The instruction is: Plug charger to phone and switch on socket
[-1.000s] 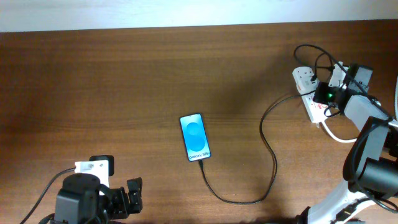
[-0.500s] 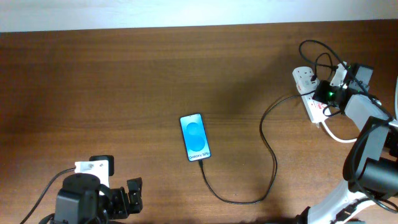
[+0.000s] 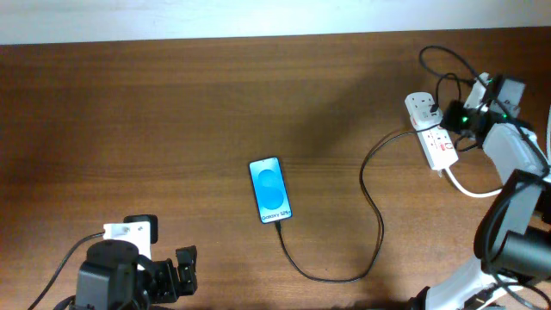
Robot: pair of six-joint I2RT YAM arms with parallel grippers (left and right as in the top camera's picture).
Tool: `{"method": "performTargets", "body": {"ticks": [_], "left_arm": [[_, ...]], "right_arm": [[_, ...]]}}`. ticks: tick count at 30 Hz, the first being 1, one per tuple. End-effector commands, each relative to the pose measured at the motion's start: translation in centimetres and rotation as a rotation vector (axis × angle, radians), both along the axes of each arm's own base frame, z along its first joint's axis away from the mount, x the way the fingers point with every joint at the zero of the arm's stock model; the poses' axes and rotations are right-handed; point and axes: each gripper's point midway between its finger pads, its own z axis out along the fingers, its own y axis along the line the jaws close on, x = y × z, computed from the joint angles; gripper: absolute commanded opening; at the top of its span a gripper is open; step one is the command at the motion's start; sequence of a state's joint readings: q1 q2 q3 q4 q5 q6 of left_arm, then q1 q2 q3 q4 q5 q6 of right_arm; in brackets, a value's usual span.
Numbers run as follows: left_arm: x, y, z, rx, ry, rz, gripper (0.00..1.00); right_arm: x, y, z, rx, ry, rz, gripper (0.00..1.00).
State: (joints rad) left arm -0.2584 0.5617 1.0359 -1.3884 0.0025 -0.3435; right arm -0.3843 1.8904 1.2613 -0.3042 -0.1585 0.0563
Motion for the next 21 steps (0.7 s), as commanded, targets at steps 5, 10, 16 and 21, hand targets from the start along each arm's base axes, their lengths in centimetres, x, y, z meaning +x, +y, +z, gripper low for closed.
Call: {"method": "performTargets", "body": {"ticks": [5,10,16,21], "left_arm": [[0.0,0.2,0.1,0.004,-0.008,0.008,0.99],[0.0,0.2,0.1,0.004,-0.008,0.008,0.99],[0.0,0.2,0.1,0.004,-0.008,0.008,0.99],[0.0,0.2,0.1,0.004,-0.008,0.008,0.99]], "right_arm": [[-0.5,0.4,-0.7,0.044,0.028,0.007,0.04],[-1.0,0.6,-2.9,0.070,0.080,0.001,0.04],[0.0,3.0,-4.5,0.062,0.100,0.052,0.04],[1.1,2.3,-2.9,0.037,0.062,0.043,0.04]]}}
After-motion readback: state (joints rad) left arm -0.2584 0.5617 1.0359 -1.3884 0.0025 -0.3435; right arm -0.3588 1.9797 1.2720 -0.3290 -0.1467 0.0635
